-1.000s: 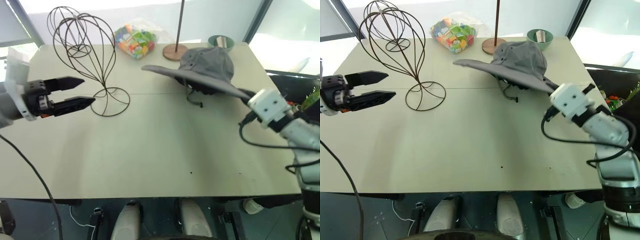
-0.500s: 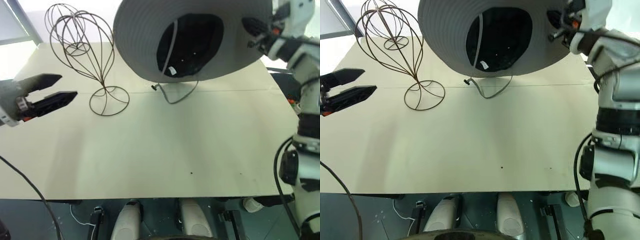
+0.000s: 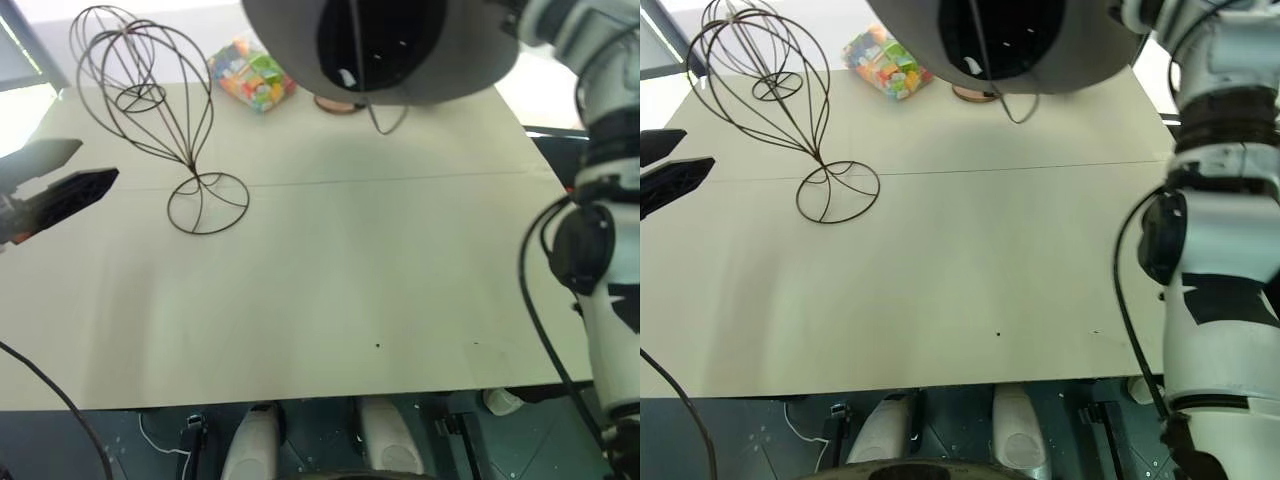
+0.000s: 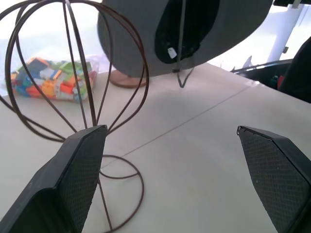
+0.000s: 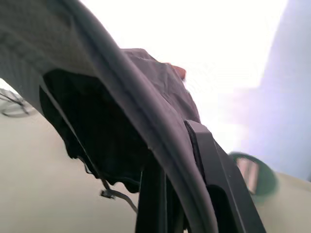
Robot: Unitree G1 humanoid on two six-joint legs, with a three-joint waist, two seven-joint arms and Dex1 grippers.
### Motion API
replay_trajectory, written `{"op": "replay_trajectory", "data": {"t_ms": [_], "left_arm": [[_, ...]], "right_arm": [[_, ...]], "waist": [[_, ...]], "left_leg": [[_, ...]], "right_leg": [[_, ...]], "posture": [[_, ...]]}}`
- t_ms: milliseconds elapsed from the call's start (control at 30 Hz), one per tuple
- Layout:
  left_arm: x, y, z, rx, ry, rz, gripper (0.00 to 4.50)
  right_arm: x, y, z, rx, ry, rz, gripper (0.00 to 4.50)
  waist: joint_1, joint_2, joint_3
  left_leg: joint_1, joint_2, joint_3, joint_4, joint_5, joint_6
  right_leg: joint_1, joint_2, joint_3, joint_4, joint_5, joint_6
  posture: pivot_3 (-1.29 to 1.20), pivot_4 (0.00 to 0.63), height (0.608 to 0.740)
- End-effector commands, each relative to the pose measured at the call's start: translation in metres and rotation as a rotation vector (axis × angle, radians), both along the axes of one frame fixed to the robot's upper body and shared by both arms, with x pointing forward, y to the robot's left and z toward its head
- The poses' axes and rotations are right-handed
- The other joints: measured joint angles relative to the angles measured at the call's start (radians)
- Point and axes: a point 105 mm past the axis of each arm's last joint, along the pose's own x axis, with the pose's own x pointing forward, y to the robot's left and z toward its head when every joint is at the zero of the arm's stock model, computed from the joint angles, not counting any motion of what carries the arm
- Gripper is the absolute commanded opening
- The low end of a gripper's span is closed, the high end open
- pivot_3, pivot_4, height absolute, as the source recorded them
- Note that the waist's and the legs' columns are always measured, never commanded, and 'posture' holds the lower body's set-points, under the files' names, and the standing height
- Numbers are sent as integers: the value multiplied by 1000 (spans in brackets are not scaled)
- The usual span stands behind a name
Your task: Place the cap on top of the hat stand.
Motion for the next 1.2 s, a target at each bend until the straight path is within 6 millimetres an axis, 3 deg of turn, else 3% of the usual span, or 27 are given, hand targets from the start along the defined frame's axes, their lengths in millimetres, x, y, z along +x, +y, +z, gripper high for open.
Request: {"op": "replay_trajectory", "data": {"t_ms": [33, 267, 467, 633, 900, 1200], "left_arm": [[-8, 0, 12, 7, -67, 8, 4500], [-19, 10, 18, -34, -102, 70, 4500], [-43, 33, 41, -126, -181, 167, 4500], [-57, 40, 47, -129, -197, 212, 4500], [-76, 45, 65, -134, -244, 246, 4500], [-87, 50, 78, -122, -265, 287, 4500]], "right_arm": [[-10, 19, 36, 91, -92, 64, 60], [-16, 80, 55, 172, -134, 179, 60], [-25, 131, 54, 152, -149, 291, 60], [-33, 165, 51, 166, -146, 362, 60], [-48, 202, 53, 87, -256, 391, 60], [-59, 228, 43, -26, -379, 398, 60]], "waist": [[0, 0, 0], [-1, 0, 0], [-3, 0, 0], [-12, 0, 0], [-20, -1, 0], [-23, 0, 0]], "left_leg": [[0, 0, 0, 0, 0, 0], [0, 0, 0, -1, 0, 0], [0, 0, 0, -1, 0, 0], [0, 0, -1, -1, 0, -1], [0, 0, -1, -1, 0, -1], [0, 0, -1, -2, 0, -1]], "right_leg": [[0, 0, 0, 0, 0, 0], [-1, 0, 0, 0, 0, 0], [-1, 0, 0, 0, 0, 0], [-1, 0, 0, 1, 0, 0], [-1, 0, 0, 1, 0, 0], [-2, 0, 0, 2, 0, 0]], "posture": [[0, 150, 740], [0, 150, 740], [0, 150, 740], [0, 150, 740], [0, 150, 740], [0, 150, 740]]}}
